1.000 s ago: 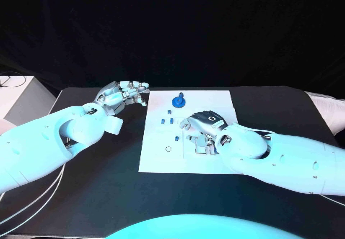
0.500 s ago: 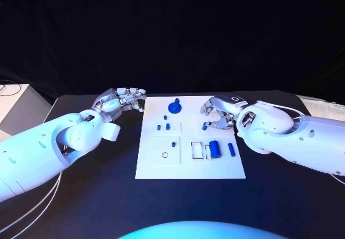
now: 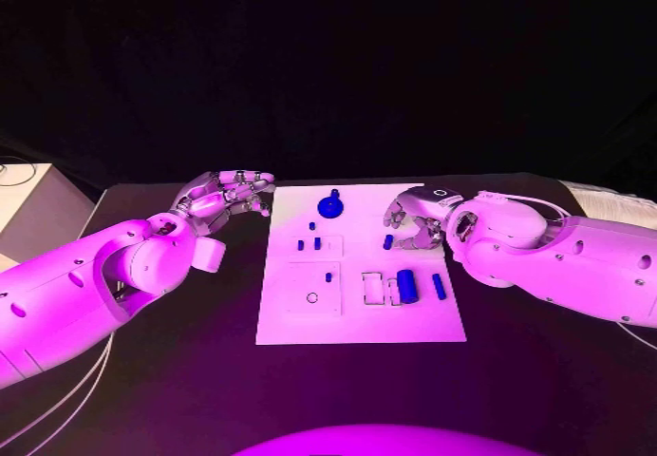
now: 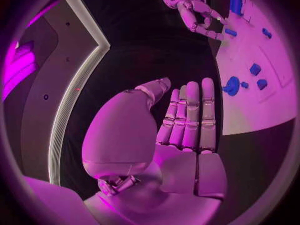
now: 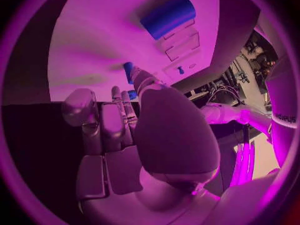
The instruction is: Assemble the parts on the task board
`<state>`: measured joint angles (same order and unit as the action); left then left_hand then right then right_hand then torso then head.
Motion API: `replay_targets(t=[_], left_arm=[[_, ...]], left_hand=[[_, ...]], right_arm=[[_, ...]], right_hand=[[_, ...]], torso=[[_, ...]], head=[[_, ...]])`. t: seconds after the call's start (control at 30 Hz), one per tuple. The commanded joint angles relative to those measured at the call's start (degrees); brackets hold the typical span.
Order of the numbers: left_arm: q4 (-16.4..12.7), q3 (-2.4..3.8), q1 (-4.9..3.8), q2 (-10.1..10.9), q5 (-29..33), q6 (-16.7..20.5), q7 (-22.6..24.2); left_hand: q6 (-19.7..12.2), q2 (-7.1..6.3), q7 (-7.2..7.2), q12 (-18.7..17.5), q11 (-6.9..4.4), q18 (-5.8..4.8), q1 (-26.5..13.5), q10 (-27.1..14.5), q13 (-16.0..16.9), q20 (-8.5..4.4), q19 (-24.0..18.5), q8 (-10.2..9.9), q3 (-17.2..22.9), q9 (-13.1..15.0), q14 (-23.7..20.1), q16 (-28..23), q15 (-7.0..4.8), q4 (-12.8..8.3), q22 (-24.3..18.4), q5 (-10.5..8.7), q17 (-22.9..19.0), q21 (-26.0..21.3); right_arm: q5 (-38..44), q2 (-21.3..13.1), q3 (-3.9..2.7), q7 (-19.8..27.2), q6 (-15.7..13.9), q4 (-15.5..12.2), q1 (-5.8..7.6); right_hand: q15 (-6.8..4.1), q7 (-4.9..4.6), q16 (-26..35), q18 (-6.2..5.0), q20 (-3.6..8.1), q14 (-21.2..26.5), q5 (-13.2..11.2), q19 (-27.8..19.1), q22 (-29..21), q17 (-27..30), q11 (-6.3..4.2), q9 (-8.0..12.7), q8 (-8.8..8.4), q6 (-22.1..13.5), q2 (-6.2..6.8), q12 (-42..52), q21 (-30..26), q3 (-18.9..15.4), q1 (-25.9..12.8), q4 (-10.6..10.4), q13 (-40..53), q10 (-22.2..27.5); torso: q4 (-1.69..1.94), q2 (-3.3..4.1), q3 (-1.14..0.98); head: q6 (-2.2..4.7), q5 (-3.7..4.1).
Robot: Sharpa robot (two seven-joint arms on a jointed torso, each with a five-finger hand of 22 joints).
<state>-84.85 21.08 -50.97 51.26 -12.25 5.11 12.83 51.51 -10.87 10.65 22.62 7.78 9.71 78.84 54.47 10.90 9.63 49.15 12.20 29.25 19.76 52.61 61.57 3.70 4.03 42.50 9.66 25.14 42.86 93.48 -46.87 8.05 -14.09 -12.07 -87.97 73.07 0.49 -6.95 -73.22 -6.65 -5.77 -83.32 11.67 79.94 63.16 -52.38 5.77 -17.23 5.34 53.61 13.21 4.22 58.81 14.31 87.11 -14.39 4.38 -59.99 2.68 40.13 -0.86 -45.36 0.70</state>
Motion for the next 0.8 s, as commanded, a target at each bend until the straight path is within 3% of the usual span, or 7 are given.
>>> replay_targets(t=[0.03,0.17,0.4,0.6,0.8], left_arm=[[-0.12,0.04,-0.01,-0.07,-0.03,-0.91,0.33],[-0.17,0.03,-0.01,-0.04,-0.03,-0.94,0.31],[-0.2,0.03,-0.01,0.11,-0.03,-0.88,0.27],[-0.27,0.03,-0.01,0.19,-0.03,-0.89,0.2],[-0.28,0.03,-0.01,0.23,-0.03,-0.92,0.14]], left_hand=[[-0.03,0.17,0.38,0.11,-0.03,0.75,0.23,-0.33,-0.08,0.02,0.34,0.38,-0.2,-0.07,0.1,-0.39,0.34,0.0,-0.05,0.0,-0.05,-0.33],[-0.03,0.17,0.38,0.11,-0.03,0.75,0.23,-0.33,-0.08,0.02,0.34,0.38,-0.2,-0.07,0.1,-0.39,0.34,0.0,-0.05,0.0,-0.05,-0.33],[-0.02,0.2,0.39,0.16,-0.02,0.75,0.28,-0.35,-0.08,0.03,0.39,0.42,-0.25,-0.06,0.09,-0.41,0.34,0.03,-0.13,0.01,-0.06,-0.43],[-0.02,0.2,0.39,0.16,-0.02,0.75,0.28,-0.35,-0.08,0.03,0.39,0.42,-0.25,-0.06,0.09,-0.41,0.34,0.03,-0.13,0.01,-0.06,-0.43],[-0.02,0.2,0.39,0.16,-0.02,0.75,0.28,-0.35,-0.08,0.03,0.39,0.42,-0.25,-0.06,0.09,-0.41,0.34,0.03,-0.13,0.01,-0.06,-0.43]], right_arm=[[1.88,0.81,0.08,-0.1,1.27,0.95,-0.16],[2.2,1.66,0.16,-0.25,0.89,1.59,-0.38],[2.0,2.39,0.3,0.01,1.74,1.5,-0.84],[1.92,2.57,0.35,-0.06,2.63,1.52,-1.0],[2.12,2.7,0.38,-0.28,3.0,1.64,-1.07]], right_hand=[[0.21,0.02,0.0,0.3,-0.01,0.11,0.05,0.52,0.18,0.02,-0.06,0.11,0.42,0.44,-0.12,0.21,0.29,0.01,0.67,-0.34,0.07,-0.52],[0.07,-0.23,-0.44,0.48,0.09,-0.12,0.21,0.95,1.01,-0.74,-0.22,0.18,0.71,0.97,-0.46,0.44,1.2,0.62,1.09,-0.75,0.16,-1.29],[-0.62,-0.78,-1.51,0.89,0.72,-0.57,0.47,1.77,3.1,-2.12,-1.09,0.02,2.59,4.62,-0.14,1.33,3.24,4.58,1.27,-1.99,0.45,-5.91],[-1.36,0.03,-2.01,1.2,1.39,-0.76,0.5,2.29,4.82,-2.74,-2.09,-0.49,4.07,7.32,0.17,1.49,4.97,7.65,0.52,-1.91,0.68,-8.88],[-1.51,0.14,-2.15,1.35,1.56,-0.79,0.52,2.48,5.49,-2.94,-2.24,-0.72,4.5,7.99,0.3,1.49,5.65,8.53,0.26,-1.78,0.78,-9.82]], torso=[[0.03,0.02,0.04],[0.14,0.07,0.04],[-0.06,-0.01,0.05],[-0.12,-0.07,0.04],[0.05,-0.09,0.06]], head=[[-0.05,0.03],[-0.2,-0.05],[-0.52,-0.28],[-0.65,-0.28],[-0.91,-0.23]])
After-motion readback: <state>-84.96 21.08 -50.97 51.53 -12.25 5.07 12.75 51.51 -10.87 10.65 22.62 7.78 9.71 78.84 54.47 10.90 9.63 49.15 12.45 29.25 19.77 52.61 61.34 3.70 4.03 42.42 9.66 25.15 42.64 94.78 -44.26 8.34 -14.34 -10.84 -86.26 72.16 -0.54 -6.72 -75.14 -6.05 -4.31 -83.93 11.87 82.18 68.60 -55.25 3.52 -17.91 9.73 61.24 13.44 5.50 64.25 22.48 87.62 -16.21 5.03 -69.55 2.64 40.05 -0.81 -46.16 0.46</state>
